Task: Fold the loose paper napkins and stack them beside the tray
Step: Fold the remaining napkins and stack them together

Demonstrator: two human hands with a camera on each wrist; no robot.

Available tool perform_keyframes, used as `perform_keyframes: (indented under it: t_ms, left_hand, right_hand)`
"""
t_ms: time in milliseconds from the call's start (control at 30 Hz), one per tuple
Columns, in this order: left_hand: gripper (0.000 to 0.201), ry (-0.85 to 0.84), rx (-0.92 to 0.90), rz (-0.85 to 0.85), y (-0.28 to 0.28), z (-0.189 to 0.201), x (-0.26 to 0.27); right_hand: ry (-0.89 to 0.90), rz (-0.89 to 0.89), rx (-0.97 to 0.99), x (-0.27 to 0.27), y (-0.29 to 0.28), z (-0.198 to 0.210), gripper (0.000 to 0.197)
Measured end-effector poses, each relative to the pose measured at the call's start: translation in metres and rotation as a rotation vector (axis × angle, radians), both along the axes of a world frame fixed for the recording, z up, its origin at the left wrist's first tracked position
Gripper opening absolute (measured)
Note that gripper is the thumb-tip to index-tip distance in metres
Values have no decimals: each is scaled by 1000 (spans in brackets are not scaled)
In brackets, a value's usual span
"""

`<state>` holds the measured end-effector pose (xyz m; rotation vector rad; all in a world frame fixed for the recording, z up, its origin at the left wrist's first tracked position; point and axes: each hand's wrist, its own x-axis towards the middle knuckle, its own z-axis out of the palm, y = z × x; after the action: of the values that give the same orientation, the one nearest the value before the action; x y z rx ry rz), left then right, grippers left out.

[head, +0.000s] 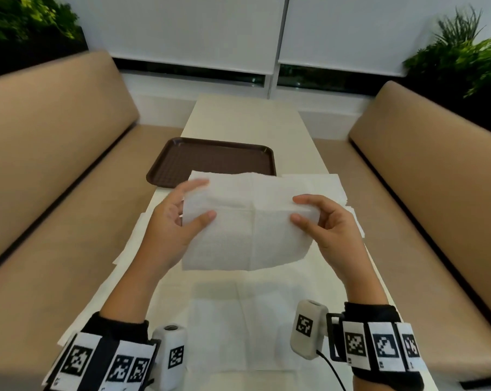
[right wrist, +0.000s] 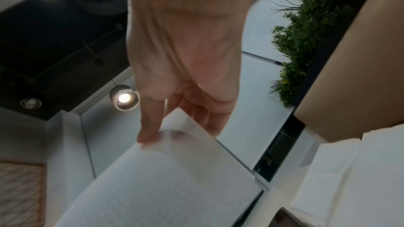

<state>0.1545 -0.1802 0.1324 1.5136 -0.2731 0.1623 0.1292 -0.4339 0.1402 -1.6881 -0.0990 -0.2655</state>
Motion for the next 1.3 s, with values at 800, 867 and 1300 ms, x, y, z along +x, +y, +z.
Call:
perform_keyframes:
  t_ms: [800,867,1300]
  left_hand:
    - [9,10,159,188,1,18,-8]
    - [4,-23,192,203,3,22,-11]
    - [13,-473,827,34,-16,60,-18]
  right_hand:
    - [-41,-109,-28,0,1,2,12]
    - [-20,-127,-103,0,0,2,11]
    - [-302,308,-641,-1,42,29,25]
